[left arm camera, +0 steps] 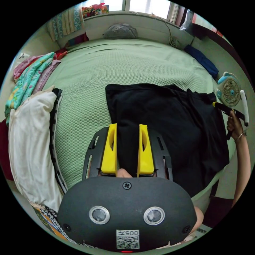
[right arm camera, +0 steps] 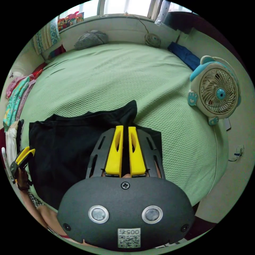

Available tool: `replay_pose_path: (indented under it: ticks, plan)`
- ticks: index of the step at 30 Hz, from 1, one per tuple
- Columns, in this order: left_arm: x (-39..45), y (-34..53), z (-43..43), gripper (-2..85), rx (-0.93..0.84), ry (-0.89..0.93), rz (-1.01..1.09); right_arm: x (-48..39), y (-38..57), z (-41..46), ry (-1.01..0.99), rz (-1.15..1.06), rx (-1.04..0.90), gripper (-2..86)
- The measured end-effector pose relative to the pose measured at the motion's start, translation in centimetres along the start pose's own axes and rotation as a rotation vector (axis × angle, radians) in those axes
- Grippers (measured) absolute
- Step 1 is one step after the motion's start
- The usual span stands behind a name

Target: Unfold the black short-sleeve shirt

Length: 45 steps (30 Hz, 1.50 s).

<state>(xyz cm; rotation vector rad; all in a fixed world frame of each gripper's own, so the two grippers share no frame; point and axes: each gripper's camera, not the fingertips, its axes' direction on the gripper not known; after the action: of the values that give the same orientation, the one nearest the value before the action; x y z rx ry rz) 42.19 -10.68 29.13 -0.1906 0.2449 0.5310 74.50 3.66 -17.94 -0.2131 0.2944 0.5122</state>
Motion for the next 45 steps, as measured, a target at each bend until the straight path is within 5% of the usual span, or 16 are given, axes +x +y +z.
replay_pose_path:
  ticks: [6,10,14,27,37,45]
  plan:
    - [-0.1,0.2,-1.1,9.3,0.007,0.017,-0.036,1.2,-0.2,-2.9,0.017,0.054,0.027,-0.9]
    - [0.3,0.2,-2.3,5.1,0.022,0.002,-0.051,2.7,0.6,-3.2,0.204,0.146,0.064,-1.4]
    - [0.6,0.2,-4.0,4.5,0.035,-0.010,-0.076,4.4,1.6,-3.3,0.066,0.207,0.037,-1.4]
    - [4.4,2.9,-11.2,7.8,0.108,-0.082,-0.084,1.8,8.2,-9.1,-0.007,0.027,0.121,-1.4]
    - [6.8,8.7,-16.4,8.0,0.095,-0.048,-0.060,0.8,21.8,-15.8,-0.069,-0.137,0.142,-1.6]
    - [6.8,14.0,-20.8,8.7,0.067,-0.127,-0.040,2.6,30.0,-13.2,-0.045,-0.172,-0.010,-1.6]
